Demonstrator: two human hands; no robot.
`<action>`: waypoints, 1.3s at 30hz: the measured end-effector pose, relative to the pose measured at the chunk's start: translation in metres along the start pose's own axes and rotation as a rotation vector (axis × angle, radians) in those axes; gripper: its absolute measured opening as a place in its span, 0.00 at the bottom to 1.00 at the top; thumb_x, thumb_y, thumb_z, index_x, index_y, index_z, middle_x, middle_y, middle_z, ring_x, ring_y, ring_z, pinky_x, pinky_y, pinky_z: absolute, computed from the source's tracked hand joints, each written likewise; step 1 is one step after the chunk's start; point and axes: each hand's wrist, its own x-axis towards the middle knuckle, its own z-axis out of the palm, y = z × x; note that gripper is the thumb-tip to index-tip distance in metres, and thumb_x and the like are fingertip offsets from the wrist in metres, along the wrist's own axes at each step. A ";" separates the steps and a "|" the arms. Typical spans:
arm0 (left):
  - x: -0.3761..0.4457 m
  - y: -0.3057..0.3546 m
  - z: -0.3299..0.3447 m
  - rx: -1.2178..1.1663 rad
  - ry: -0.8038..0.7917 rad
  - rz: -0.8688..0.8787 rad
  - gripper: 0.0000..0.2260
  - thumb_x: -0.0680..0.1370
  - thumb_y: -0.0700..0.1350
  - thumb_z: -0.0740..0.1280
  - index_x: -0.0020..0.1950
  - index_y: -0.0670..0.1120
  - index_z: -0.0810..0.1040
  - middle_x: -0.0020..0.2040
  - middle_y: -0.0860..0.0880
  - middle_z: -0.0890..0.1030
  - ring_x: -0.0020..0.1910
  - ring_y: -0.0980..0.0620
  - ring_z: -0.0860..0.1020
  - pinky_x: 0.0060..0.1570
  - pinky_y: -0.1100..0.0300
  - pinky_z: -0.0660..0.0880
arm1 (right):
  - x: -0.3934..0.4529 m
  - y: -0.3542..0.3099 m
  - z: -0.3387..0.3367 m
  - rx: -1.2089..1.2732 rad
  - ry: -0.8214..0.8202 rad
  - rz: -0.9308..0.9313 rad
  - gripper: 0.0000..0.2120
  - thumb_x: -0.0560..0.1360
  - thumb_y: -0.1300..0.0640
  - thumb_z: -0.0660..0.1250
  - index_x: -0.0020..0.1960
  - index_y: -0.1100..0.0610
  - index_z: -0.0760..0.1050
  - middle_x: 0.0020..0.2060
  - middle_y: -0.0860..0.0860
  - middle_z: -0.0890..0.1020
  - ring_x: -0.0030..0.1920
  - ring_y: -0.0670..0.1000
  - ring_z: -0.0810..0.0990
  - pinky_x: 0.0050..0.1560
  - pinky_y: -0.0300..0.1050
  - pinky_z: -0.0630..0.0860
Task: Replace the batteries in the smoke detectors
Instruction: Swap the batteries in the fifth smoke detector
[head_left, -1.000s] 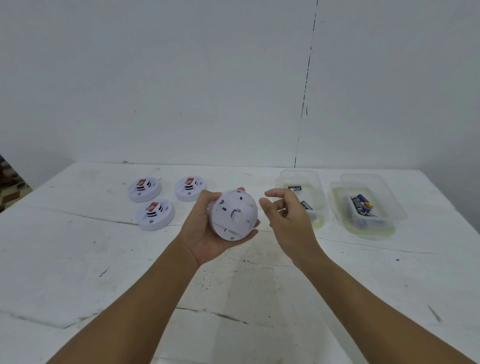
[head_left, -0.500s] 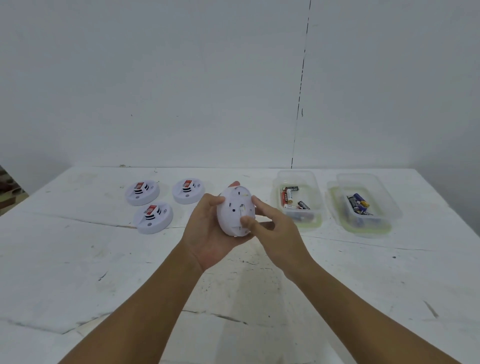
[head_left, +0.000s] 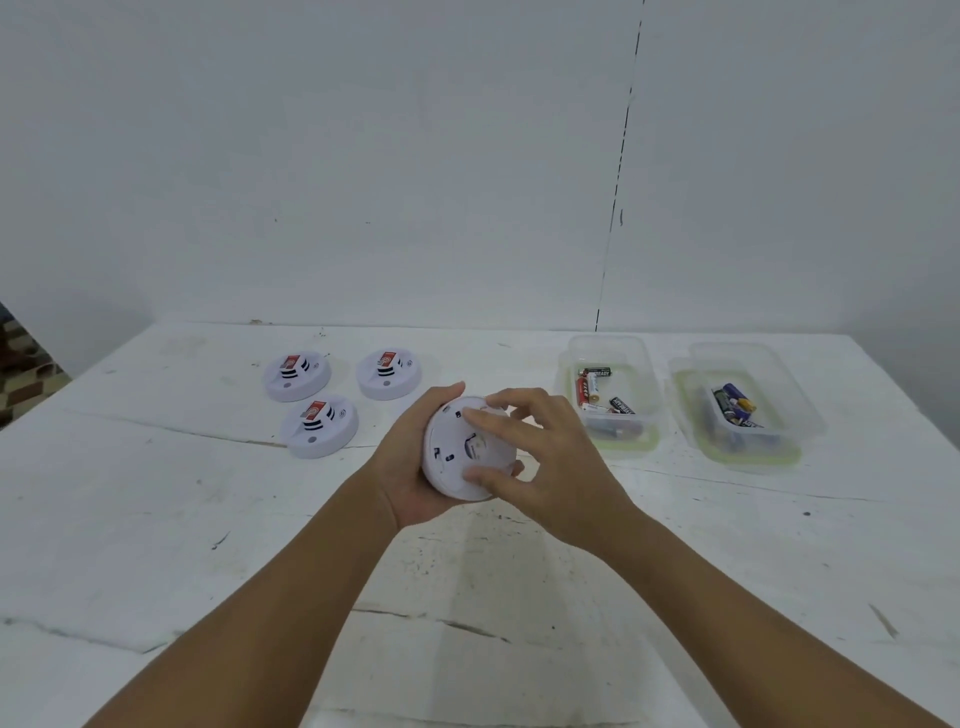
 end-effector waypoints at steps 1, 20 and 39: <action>0.000 0.002 0.000 0.026 -0.002 -0.013 0.19 0.81 0.58 0.65 0.56 0.44 0.85 0.56 0.42 0.83 0.52 0.40 0.81 0.56 0.46 0.78 | 0.002 0.001 -0.002 -0.055 -0.017 -0.041 0.27 0.75 0.38 0.72 0.72 0.45 0.77 0.67 0.43 0.74 0.64 0.49 0.72 0.66 0.49 0.69; 0.007 0.017 0.005 0.110 0.067 0.026 0.19 0.80 0.59 0.66 0.63 0.49 0.82 0.61 0.41 0.82 0.55 0.38 0.82 0.53 0.44 0.81 | 0.019 -0.005 0.004 -0.147 0.039 0.106 0.32 0.72 0.31 0.67 0.69 0.50 0.75 0.58 0.45 0.77 0.57 0.48 0.76 0.61 0.51 0.72; 0.020 0.024 -0.001 0.332 0.176 -0.052 0.19 0.80 0.60 0.64 0.45 0.48 0.87 0.52 0.42 0.85 0.51 0.42 0.83 0.58 0.45 0.77 | 0.027 -0.001 0.001 -0.111 -0.024 0.022 0.30 0.70 0.37 0.74 0.66 0.52 0.75 0.56 0.45 0.75 0.54 0.47 0.74 0.57 0.50 0.74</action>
